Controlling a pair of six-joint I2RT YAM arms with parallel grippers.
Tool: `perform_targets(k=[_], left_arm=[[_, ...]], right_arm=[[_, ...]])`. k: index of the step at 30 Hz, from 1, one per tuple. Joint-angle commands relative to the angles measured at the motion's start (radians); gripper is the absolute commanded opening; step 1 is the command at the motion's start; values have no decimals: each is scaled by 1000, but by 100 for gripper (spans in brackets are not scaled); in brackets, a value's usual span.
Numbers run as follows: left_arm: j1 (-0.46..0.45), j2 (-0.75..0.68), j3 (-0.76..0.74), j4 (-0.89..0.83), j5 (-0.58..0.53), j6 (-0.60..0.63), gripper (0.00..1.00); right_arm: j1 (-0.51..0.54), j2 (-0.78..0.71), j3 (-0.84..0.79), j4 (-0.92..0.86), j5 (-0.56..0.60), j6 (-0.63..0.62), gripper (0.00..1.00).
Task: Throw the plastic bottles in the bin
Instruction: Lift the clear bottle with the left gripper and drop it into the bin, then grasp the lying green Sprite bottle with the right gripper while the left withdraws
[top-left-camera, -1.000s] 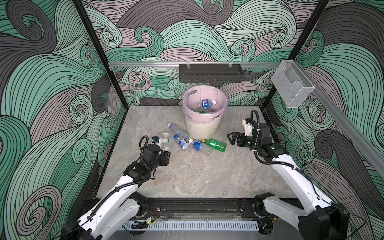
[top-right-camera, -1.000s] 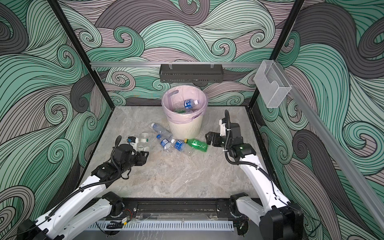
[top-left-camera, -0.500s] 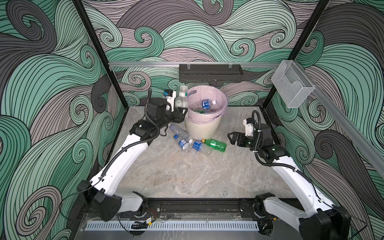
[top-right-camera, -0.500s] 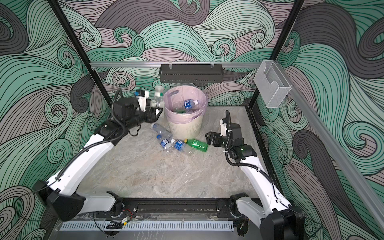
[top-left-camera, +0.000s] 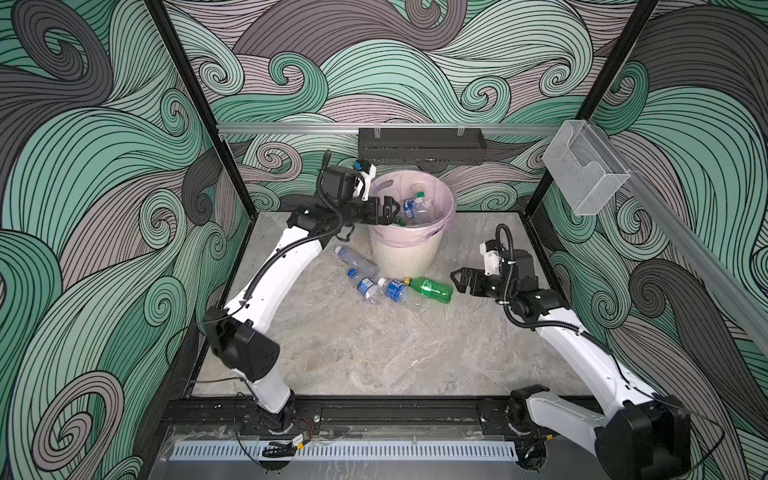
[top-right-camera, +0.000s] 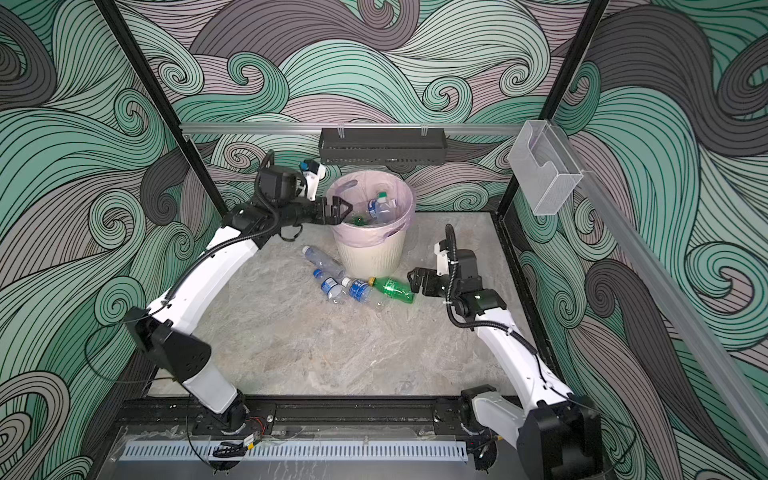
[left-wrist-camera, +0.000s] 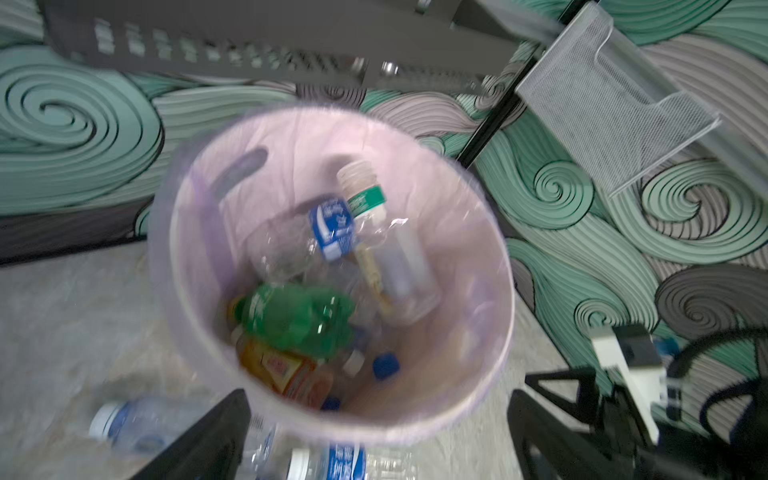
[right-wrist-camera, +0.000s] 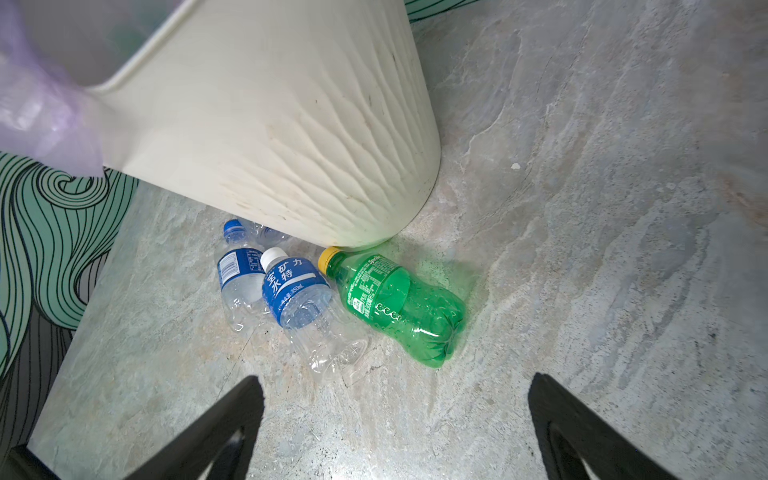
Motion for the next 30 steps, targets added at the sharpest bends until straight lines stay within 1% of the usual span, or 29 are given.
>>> perform_targets(k=[1,5,8,12,15,18,20,23,28,30], left_arm=[[2,-218,-84,89,-90,11,99],[6,-377,-259,24,-165,20,99],[6,-490,-409,-9,-228,13,99],[7,-634,-573,-57,-299,-11,99],[7,-725,-651,-86,-326,-32,99],[8,-785,-689,-112,-339,-40,99],[8,-807,-702,-127,-347,-41,99],[9,-823,-722,-142,-360,-40,99],[9,-824,-757,-133,-361,-49,99],[9,-817,-771,-117,-355,-54,99]], right_arm=[[5,105,43,7,-89,-68,100],[11,277,130,-22,-154,-120,100],[17,399,195,-37,-174,-162,98],[17,507,239,-8,-198,-169,94],[17,559,226,66,-217,-144,92],[17,603,220,106,-227,-123,88],[20,616,212,125,-248,-118,86],[43,602,192,124,-239,-121,85],[100,522,118,118,-195,-117,85],[132,484,84,114,-149,-115,85]])
